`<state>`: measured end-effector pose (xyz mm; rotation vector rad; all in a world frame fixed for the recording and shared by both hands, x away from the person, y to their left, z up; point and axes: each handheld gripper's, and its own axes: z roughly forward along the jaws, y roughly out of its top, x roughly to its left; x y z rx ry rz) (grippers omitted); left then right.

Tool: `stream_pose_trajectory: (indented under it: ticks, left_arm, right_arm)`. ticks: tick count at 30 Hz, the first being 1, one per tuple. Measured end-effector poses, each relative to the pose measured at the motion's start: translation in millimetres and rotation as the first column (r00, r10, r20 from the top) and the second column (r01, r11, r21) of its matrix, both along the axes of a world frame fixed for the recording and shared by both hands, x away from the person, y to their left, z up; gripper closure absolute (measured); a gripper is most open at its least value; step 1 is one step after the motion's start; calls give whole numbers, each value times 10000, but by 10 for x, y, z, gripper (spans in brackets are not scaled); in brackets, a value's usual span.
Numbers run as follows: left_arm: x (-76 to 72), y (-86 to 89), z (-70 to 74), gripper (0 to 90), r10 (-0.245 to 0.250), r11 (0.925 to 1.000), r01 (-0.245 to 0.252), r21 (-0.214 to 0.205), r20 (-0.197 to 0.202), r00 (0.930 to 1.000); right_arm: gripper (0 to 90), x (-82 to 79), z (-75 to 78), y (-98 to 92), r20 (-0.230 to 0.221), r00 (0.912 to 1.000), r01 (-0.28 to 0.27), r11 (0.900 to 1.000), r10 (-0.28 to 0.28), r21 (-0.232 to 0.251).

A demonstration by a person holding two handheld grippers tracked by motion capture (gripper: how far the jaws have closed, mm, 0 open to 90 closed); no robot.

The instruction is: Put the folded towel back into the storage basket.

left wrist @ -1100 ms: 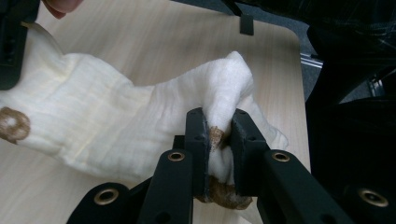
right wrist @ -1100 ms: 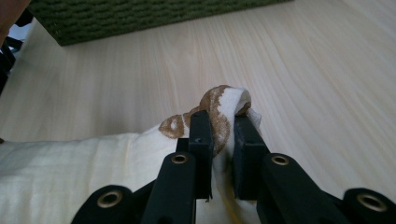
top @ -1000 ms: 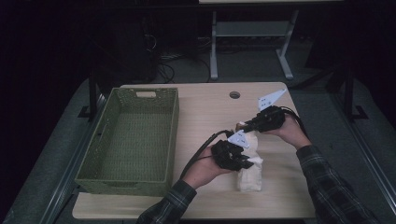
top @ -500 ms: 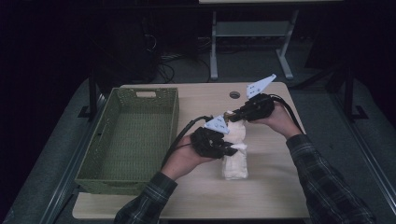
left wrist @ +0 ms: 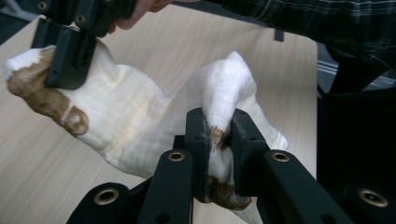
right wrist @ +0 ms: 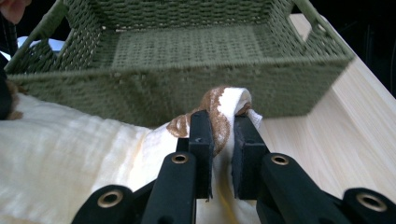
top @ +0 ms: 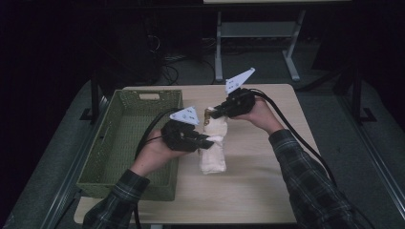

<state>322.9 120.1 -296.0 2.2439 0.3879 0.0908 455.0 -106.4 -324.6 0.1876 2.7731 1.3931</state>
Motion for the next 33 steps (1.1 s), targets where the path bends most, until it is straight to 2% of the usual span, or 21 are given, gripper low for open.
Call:
stream_pose_trajectory:
  ticks: [2,4,5,6,7,8,10,11,12,13,15,17,18,19,24,25,29,33]
  left_arm:
    - [-7,158,29,786,7,10000,-7,-68,83,10000]
    - [-13,209,37,786,-11,10000,12,-42,109,9999]
    - [-28,300,52,786,41,10000,-41,9,216,9998]
    - [-28,300,52,785,41,10000,-41,9,216,9998]
    - [-37,369,58,786,106,9999,-106,-15,242,9997]
    - [-43,424,60,786,177,9998,-176,-65,256,9995]
    - [-46,540,66,786,300,9995,-299,-54,361,9989]
    - [-49,638,67,786,512,9987,-513,6,429,9978]
    - [-49,638,67,785,512,9987,-513,6,429,9978]
    - [-55,747,71,785,693,9976,-695,28,481,9964]
    - [-59,814,74,785,799,9968,-800,-3,497,9956]
    - [-72,952,79,785,993,9950,-995,9,519,9937]
    - [-72,952,79,785,993,9950,-995,9,519,9937]
    - [-79,1021,74,785,1103,9939,-1105,9,516,9926]
    - [-107,1223,52,785,1420,9898,-1423,44,463,9888]
    - [-111,1248,49,785,1445,9894,-1449,47,483,9883]
    - [-128,1384,27,785,1580,9873,-1587,110,529,9860]
    - [-147,1435,-11,785,1652,9861,-1658,115,435,9853]
  right_arm:
    - [804,14,17,189,73,9999,-130,9999,129,60]
    - [804,17,23,255,124,9998,-156,9999,156,32]
    - [804,29,38,386,140,9997,-222,9998,222,23]
    - [804,29,38,386,140,9997,-222,9998,222,23]
    - [804,52,58,511,189,9994,-303,9995,303,-28]
    - [804,52,58,511,189,9994,-303,9995,303,-28]
    - [804,76,76,630,222,9990,-382,9993,383,-27]
    - [804,106,90,740,331,9984,-455,9989,457,-64]
    - [804,115,93,779,309,9984,-478,9988,480,-55]
    - [804,134,96,840,308,9983,-500,9987,502,-79]
    - [804,144,96,878,323,9981,-530,9986,532,-73]
    - [804,170,93,1034,317,9975,-626,9980,629,-93]
    - [804,170,93,1034,317,9975,-626,9980,629,-93]
    - [804,174,82,1140,320,9968,-726,9973,729,-108]
    - [805,163,71,1290,272,9960,-855,9963,856,-77]
    - [805,163,64,1381,322,9950,-940,9955,944,-114]
    - [805,181,56,1517,362,9941,-1020,9947,1024,-130]
    - [805,181,42,1600,338,9938,-1053,9943,1058,-166]
